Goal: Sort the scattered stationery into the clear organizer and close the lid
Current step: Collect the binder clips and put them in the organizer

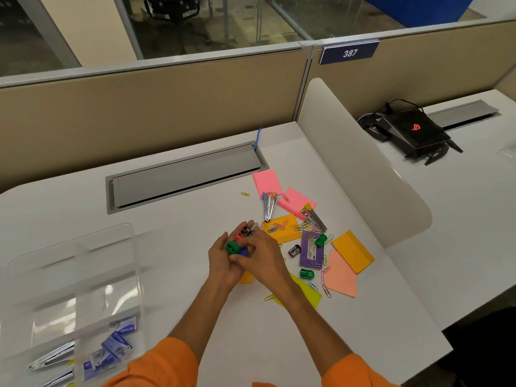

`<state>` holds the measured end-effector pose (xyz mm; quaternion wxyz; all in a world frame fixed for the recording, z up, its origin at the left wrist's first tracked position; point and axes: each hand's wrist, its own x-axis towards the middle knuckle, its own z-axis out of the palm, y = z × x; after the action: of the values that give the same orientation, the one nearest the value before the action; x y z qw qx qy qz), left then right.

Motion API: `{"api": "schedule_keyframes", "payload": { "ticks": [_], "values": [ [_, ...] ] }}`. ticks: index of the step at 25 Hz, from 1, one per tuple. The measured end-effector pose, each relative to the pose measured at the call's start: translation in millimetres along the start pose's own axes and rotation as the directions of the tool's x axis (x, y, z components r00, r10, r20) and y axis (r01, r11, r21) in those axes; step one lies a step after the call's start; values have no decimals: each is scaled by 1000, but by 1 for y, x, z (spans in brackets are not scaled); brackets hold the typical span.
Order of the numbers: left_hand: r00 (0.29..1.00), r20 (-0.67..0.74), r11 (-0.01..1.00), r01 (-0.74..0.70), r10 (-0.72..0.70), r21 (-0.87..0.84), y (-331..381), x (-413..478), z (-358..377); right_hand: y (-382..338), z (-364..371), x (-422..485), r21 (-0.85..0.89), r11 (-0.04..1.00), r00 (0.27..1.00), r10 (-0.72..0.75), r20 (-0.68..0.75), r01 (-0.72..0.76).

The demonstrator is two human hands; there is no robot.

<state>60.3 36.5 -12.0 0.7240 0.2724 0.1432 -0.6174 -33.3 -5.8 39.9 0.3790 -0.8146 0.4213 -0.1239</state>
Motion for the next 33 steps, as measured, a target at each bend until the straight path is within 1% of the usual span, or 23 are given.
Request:
{"api": "schedule_keyframes", "payload": {
  "ticks": [2,4,6,7,9,10,12,13,16,18,20,22,24,26,27,30,33],
  "values": [
    [1000,16,999,11,-11,-32,0,1,3,8,-14,3,61,998,999,9,-45,-7],
    [999,33,997,16,-14,-82,-1,2,4,26,-35,7,97,995,987,53,-154,-38],
    [999,41,992,15,-10,-125,0,2,3,51,-59,11,30,995,968,98,-232,-94],
    [999,44,991,18,-12,-132,0,3,3,64,-70,12,-22,990,964,131,-232,-140],
    [999,43,991,23,-17,-131,0,4,2,87,-85,10,-129,964,965,214,-154,-234],
    [999,42,991,24,-19,-129,0,5,1,95,-88,9,-189,949,967,239,-90,-252],
    [999,40,991,26,-21,-128,-1,6,1,106,-87,7,-291,932,971,235,36,-215],
    [999,41,992,28,-23,-125,-2,6,1,108,-83,6,-316,930,973,219,76,-185],
    [999,37,993,30,-25,-118,-4,5,3,109,-71,7,-363,923,978,179,111,-127],
    [999,32,993,28,-24,-111,-4,4,3,108,-65,8,-407,907,982,160,104,-105],
    [999,32,994,28,-25,-105,-2,3,2,107,-63,9,-428,897,984,158,76,-111],
    [999,31,995,34,-31,-91,-2,2,0,103,-64,8,-362,921,987,161,14,-145],
    [999,21,996,31,-30,-78,-3,2,1,92,-65,6,-213,964,986,144,-82,-159],
    [999,21,997,32,-31,-76,-7,3,2,74,-60,3,-63,991,981,106,-165,-118],
    [999,26,998,34,-32,-60,-9,3,3,63,-55,2,-19,995,979,94,-183,-99],
    [999,29,999,42,-43,28,-13,3,4,37,-38,1,4,996,981,85,-177,-85],
    [999,21,998,48,-49,34,-13,2,3,27,-25,4,-23,994,983,103,-155,-108]
  ]
}}
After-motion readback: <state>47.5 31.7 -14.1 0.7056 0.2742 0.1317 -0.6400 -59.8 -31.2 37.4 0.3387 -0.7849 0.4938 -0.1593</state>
